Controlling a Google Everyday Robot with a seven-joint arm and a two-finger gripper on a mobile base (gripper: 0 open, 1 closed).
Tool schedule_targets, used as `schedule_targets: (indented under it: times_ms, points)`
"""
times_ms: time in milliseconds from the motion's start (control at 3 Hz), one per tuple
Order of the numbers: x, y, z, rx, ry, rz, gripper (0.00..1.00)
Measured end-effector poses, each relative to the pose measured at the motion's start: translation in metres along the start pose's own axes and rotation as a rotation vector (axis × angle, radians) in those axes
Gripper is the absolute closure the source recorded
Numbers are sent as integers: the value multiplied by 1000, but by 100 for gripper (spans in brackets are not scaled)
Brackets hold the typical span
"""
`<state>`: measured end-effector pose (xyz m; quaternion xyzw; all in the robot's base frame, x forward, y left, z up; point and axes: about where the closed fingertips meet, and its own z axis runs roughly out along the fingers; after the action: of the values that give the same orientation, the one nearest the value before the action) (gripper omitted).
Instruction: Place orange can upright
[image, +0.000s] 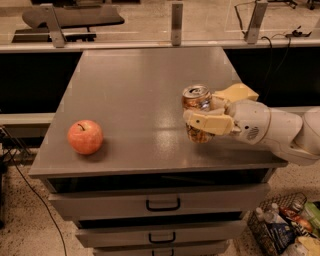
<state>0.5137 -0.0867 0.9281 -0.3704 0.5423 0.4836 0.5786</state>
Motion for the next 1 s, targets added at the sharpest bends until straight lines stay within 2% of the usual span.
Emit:
schedule_targets:
  times_ms: [333,1000]
  points:
    - [12,-1,-16,-47,-4,-24,83]
    - [31,-7,-48,-149,70,-51,36]
